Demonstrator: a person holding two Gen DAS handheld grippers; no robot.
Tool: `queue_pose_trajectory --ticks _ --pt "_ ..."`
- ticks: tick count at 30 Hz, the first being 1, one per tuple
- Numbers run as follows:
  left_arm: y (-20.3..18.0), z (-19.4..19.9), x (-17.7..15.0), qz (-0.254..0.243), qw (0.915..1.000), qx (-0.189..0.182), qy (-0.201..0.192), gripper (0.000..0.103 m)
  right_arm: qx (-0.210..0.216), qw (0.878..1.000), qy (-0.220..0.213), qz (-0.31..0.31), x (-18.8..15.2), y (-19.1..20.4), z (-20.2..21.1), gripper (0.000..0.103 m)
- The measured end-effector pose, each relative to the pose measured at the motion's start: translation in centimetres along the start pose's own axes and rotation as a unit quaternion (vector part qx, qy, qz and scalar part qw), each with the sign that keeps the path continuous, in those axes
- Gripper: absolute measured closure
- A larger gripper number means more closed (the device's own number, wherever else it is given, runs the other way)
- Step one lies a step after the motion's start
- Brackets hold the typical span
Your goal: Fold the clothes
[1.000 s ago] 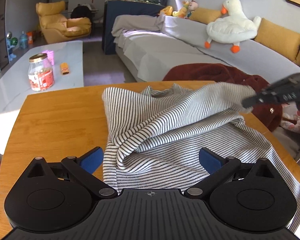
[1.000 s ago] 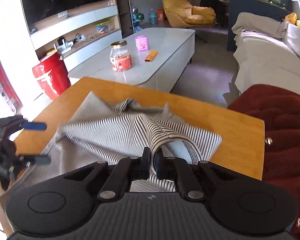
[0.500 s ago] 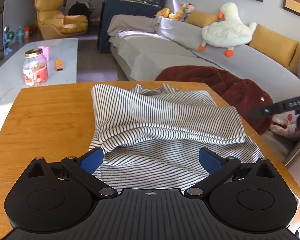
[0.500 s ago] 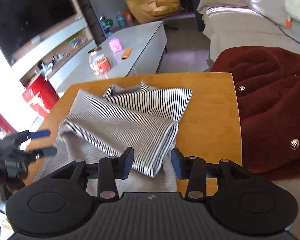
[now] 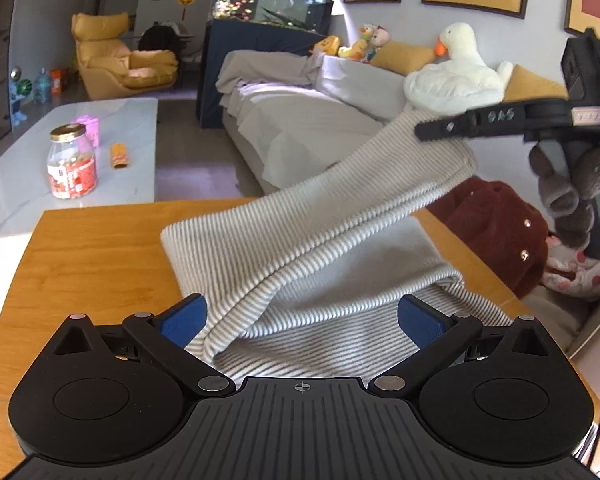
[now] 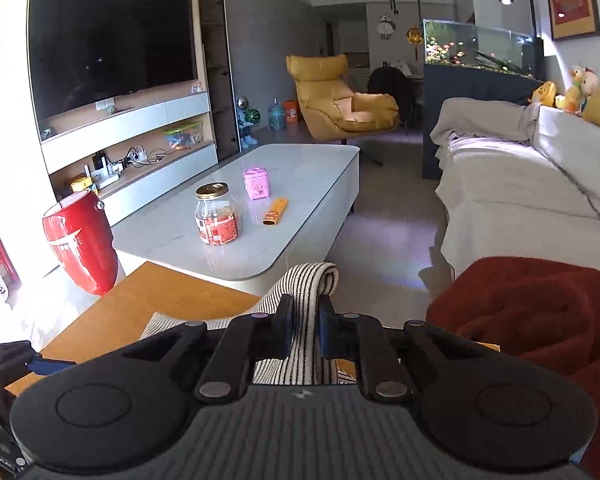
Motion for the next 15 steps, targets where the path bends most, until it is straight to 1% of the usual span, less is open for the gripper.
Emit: queue_pose_trajectory --ticks 3,4,6,7,8,9,10,12,13,14,15 --pt "-0.6 -1.1 1.5 -0.002 0.9998 -0.019 -0.01 0.0 -0.019 0.998 0.055 -0.028 -1.9 -1.9 -3.1 0.091" --pt "-0.7 -1.6 2.0 -0.003 0.9996 -0.026 -0.013 0.0 -0.028 0.996 0.075 -0.036 -3.0 -2.6 -4.3 0.09" --pt "-0.7 -3.1 2.5 0.003 0.9991 -0.041 -0.004 0.0 -0.048 0.992 0.109 -0.046 -5.4 -3.8 -6.3 0.087" --pt "-0.6 -3.9 2.7 0.006 0.9988 -0.049 0.001 0.0 -0.057 0.991 0.109 -0.046 -6.4 -4.1 -6.6 0.084" --pt "-0.4 -4.4 2.7 0.008 0.9986 -0.052 0.007 0.0 -0.065 0.991 0.109 -0.046 -7.4 -4.4 -6.9 0.077" --pt "-0.2 -4.7 2.6 0.007 0.9986 -0.051 0.013 0.0 -0.072 0.99 0.108 -0.048 -8.2 -4.7 -7.1 0.072" --pt "0.0 -5.1 2.5 0.007 0.9986 -0.049 0.018 0.0 -0.071 0.99 0.104 -0.055 -8.2 -4.9 -6.7 0.067" --pt "0.4 -5.7 2.3 0.006 0.9985 -0.047 0.029 0.0 -0.067 0.991 0.09 -0.068 -7.9 -5.0 -5.7 0.063" --pt "0.6 -6.1 2.2 0.005 0.9983 -0.046 0.035 0.0 -0.065 0.993 0.075 -0.066 -7.7 -4.8 -5.0 0.057" --pt "0.8 -6.4 2.1 0.005 0.9982 -0.044 0.04 0.0 -0.062 0.994 0.06 -0.061 -7.4 -4.5 -4.3 0.048" --pt "1.0 -6.7 1.9 0.005 0.998 -0.043 0.046 0.0 -0.057 0.996 0.044 -0.046 -7.3 -3.8 -3.7 0.045"
Point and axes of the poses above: each gripper's, at about its wrist camera, not at the fingertips, and z roughly against the way its jaws point, y to its left, x to its top, the point moved 2 cm from there along -z, roughly the way its jaws point, and after that the axes turned 11 degrees about y, right-handed, at the moved point
